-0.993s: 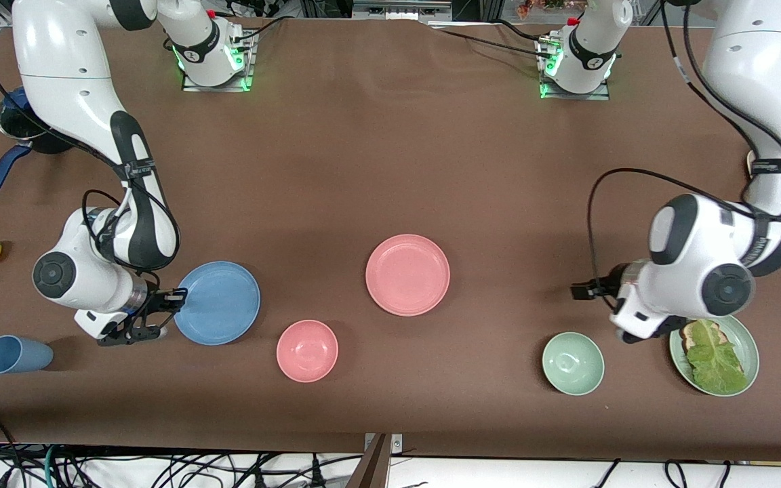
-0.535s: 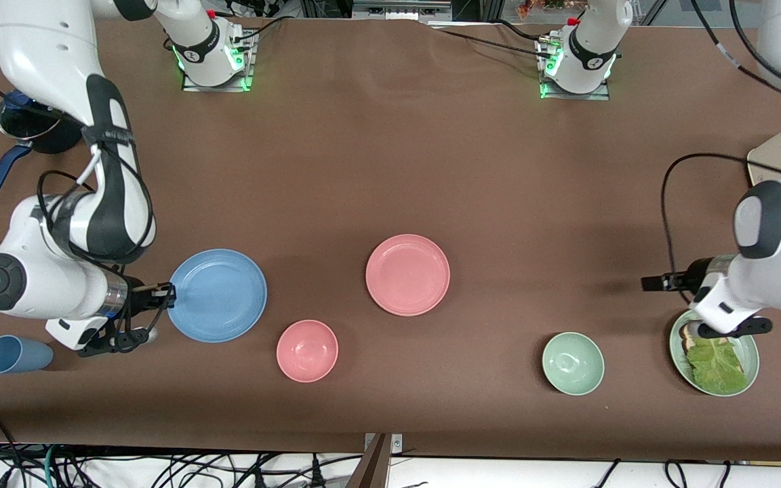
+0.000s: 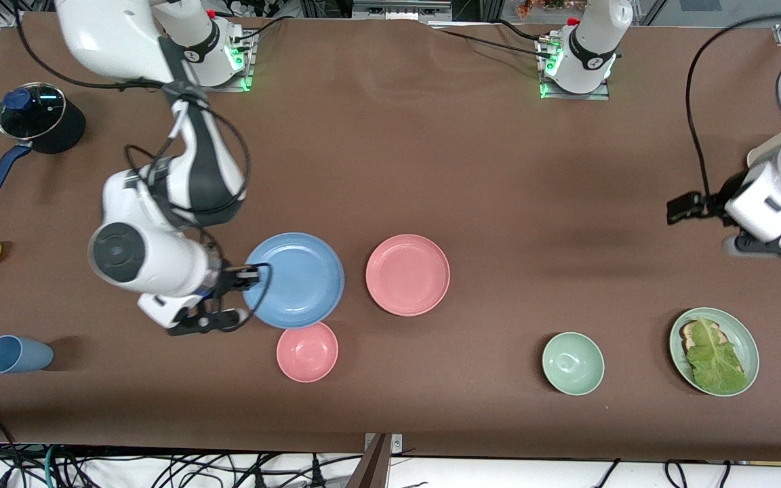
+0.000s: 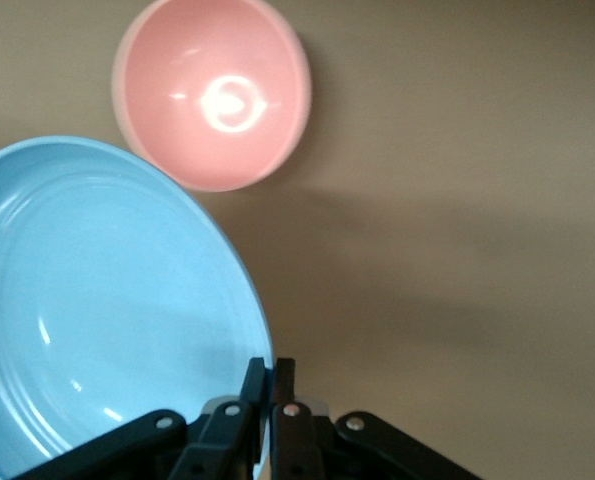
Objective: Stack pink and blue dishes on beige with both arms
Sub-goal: 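Carry the blue plate onto the pink plate while the left gripper withdraws, then lower the blue plate onto the stack and open the right gripper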
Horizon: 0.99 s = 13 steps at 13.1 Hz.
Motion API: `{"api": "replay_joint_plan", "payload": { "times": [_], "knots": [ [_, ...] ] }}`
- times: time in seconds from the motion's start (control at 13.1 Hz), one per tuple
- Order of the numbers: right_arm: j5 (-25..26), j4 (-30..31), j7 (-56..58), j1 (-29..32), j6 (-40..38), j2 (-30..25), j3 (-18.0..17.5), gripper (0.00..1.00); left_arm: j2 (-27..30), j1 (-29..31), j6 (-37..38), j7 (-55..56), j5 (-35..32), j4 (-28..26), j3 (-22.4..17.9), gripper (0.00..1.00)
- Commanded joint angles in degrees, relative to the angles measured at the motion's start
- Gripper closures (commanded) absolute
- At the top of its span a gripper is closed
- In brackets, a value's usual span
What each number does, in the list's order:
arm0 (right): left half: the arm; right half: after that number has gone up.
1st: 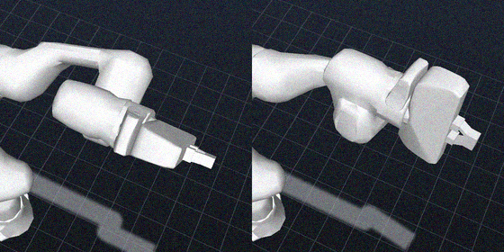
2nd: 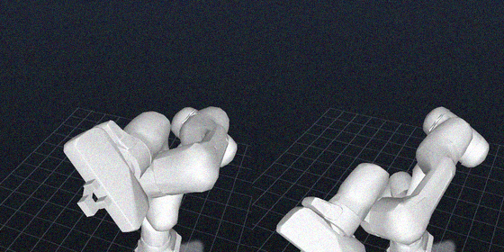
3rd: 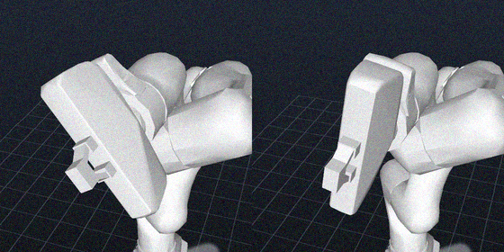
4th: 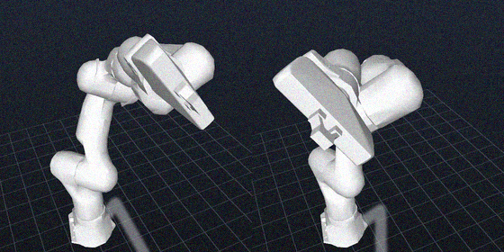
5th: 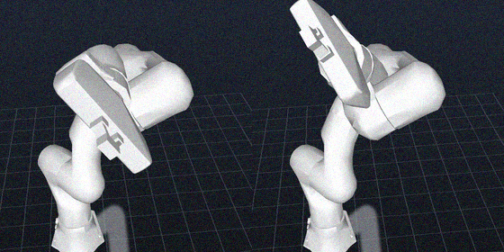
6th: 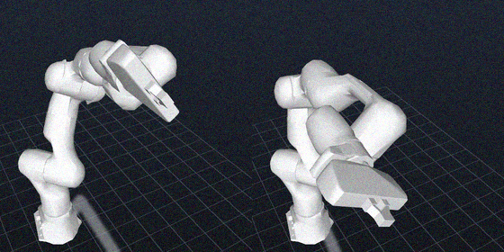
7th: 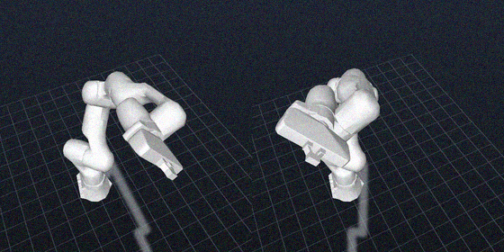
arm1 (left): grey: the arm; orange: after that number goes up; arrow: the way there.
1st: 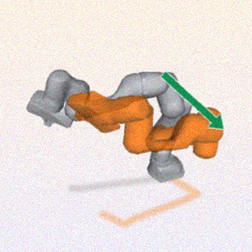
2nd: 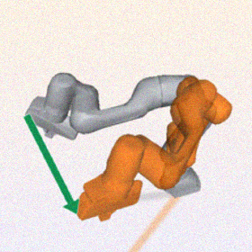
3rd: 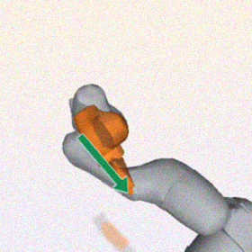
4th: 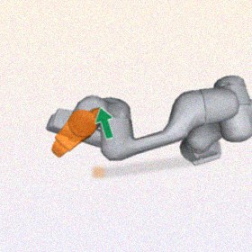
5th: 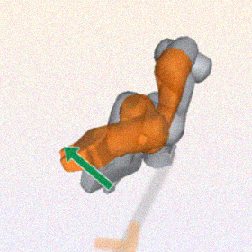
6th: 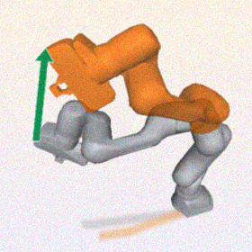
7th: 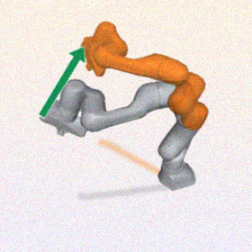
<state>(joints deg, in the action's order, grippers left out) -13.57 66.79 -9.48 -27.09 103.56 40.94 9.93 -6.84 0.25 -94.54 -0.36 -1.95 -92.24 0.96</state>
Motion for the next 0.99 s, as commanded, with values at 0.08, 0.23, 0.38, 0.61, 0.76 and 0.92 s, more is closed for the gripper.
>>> {"api": "replay_joint_plan", "payload": {
  "times": [0.08, 0.23, 0.38, 0.61, 0.76, 0.92],
  "knots": [
    [-3.74, -0.78, -12.28, -5.76, 3.75, 0.81, 0.27, 1.00, 4.11, -0.69, 0.15, -3.07, 1.51, -3.65, -1.39, 0.00],
    [-4.10, -0.61, -18.08, -8.31, 7.08, 2.21, 0.27, 1.00, 4.02, 0.01, 0.23, -3.33, 1.60, -3.04, -1.13, 0.00],
    [-4.10, -0.25, -24.24, -10.69, 10.33, 4.23, 0.18, 1.00, 3.76, 0.28, 0.23, -3.60, 4.14, -2.25, -1.31, 0.00],
    [-7.07, -0.08, -29.26, -11.58, 14.38, 6.17, -0.87, 1.00, 3.85, 0.28, 0.23, -3.16, 4.50, -2.16, -1.31, 0.00],
    [-7.70, 0.19, -29.71, -12.19, 15.79, 6.96, -0.88, 1.00, 3.93, 0.11, 0.23, -2.63, 4.50, -2.16, -0.69, 0.00],
    [-7.70, 0.27, -30.06, -13.33, 16.50, 7.84, -0.88, 1.00, 4.20, 0.11, 0.32, -2.63, 4.58, -1.72, -0.69, 0.00]
  ]
}}
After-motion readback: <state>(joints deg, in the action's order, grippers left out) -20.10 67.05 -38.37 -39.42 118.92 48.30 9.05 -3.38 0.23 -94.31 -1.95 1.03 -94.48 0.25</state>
